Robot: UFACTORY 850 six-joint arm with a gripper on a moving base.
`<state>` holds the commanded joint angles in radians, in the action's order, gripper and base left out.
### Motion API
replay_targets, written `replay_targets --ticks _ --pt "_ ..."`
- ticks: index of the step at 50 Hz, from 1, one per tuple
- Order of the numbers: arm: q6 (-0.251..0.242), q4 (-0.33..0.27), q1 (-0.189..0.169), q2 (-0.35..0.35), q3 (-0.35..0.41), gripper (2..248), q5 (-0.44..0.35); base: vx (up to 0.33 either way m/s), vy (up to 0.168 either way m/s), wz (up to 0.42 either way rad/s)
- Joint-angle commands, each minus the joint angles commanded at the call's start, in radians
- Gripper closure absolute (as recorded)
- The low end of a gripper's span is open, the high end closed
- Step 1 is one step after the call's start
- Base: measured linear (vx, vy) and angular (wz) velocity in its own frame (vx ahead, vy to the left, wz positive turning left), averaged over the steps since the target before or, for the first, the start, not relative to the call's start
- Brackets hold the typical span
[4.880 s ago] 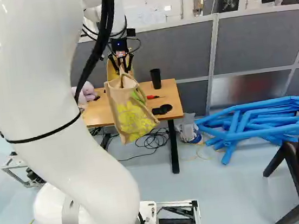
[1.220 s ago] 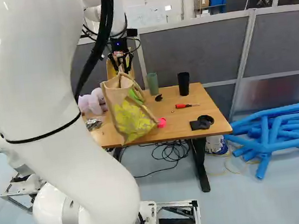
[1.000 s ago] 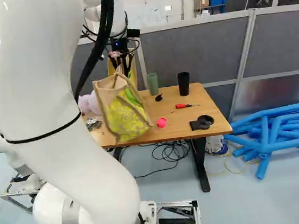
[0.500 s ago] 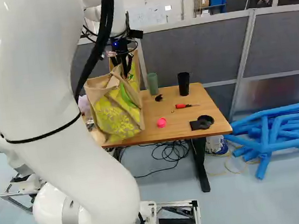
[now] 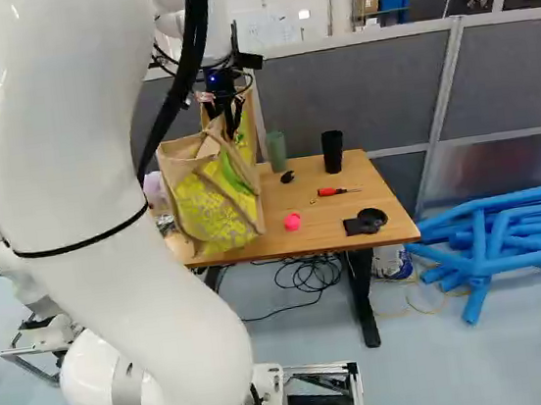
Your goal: Pick up the bag on the ground and place it on the table
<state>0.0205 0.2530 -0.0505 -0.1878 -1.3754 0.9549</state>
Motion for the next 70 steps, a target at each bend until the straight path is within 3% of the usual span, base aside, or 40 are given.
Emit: replay_targets --ticks 15,61,62,66,67,70 --pt "0.0 0.0 -0.019 -0.044 -0.009 215 0.0 0.0 0.0 0.0" --pt "0.0 0.0 -0.021 -0.131 -0.007 215 0.0 0.0 0.0 0.0" --pt "0.0 0.0 -0.021 -0.131 -0.007 201 0.0 0.0 0.0 0.0" --pt "0.0 0.0 -0.021 -0.131 -0.007 201 0.0 0.0 0.0 0.0" --pt "0.0 0.0 -0.021 -0.131 -0.007 168 0.0 0.0 0.0 0.0" --pt "0.0 0.0 -0.021 -0.131 -0.007 168 0.0 0.0 0.0 0.0"
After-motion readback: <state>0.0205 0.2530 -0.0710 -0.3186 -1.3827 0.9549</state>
